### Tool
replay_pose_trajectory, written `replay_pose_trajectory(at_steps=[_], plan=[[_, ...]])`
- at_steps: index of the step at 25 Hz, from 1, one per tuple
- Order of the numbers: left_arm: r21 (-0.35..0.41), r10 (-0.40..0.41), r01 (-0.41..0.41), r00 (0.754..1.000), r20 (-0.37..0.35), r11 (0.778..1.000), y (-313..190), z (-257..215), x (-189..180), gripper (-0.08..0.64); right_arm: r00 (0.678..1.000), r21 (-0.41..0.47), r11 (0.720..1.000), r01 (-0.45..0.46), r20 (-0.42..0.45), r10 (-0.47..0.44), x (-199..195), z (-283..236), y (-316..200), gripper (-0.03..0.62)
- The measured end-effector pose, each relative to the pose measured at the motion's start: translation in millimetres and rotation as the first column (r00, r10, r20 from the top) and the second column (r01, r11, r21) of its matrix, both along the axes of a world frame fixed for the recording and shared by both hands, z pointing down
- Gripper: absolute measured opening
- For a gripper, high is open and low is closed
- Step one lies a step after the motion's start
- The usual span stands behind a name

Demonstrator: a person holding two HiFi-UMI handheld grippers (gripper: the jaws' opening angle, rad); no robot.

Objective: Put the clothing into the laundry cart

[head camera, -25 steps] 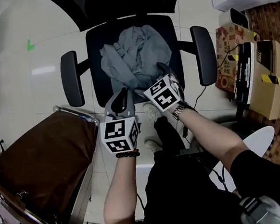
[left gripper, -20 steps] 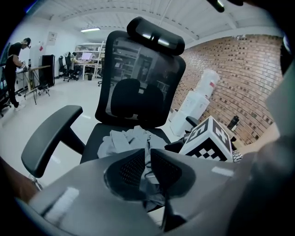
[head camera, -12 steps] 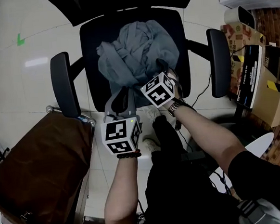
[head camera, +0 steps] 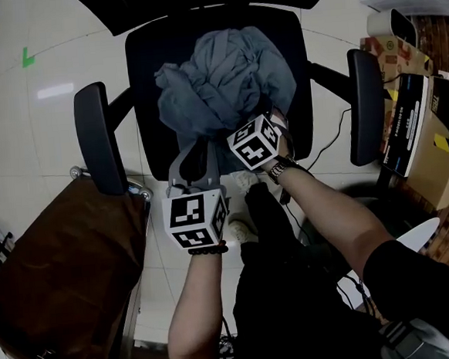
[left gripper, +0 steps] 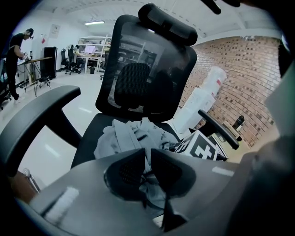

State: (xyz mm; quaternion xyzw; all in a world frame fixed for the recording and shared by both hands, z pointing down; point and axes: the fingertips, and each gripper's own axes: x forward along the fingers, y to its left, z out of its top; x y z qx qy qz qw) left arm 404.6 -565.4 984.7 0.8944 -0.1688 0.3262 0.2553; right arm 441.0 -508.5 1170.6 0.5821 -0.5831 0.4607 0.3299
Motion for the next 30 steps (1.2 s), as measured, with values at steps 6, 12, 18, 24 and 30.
replay_pose_trajectory(at_steps=[6, 12, 18, 24, 30], plan=[[0.007, 0.003, -0.003, 1.0, 0.005, 1.0, 1.8, -2.5, 1.7, 0.024, 0.999, -0.004, 0.999, -0.034, 0.032, 0.034, 2.4, -7.8, 4.9, 0.241], [0.027, 0.004, -0.004, 1.0, 0.0, 1.0, 0.1, -28.0, 3.9, 0.023, 0.991, 0.054, 0.992, -0.113, 0.085, 0.108, 4.0, -36.8, 2.6, 0.118], [0.057, -0.009, 0.01, 1.0, -0.022, 0.998, -3.0, -64.9, -1.1, 0.023, 0.988, 0.122, 0.984, -0.127, 0.105, 0.115, 1.9, -89.1, -3.4, 0.107], [0.104, -0.023, 0.03, 0.998, -0.062, 0.994, -3.9, -110.0, -12.7, 0.023, 0.993, 0.229, 0.969, -0.098, 0.083, 0.081, -9.5, -156.5, -11.0, 0.103], [0.15, -0.028, 0.042, 0.995, -0.091, 0.988, 3.0, -160.2, -25.8, 0.023, 0.995, 0.304, 0.948, -0.091, 0.066, 0.074, -14.7, -219.6, -6.7, 0.101]])
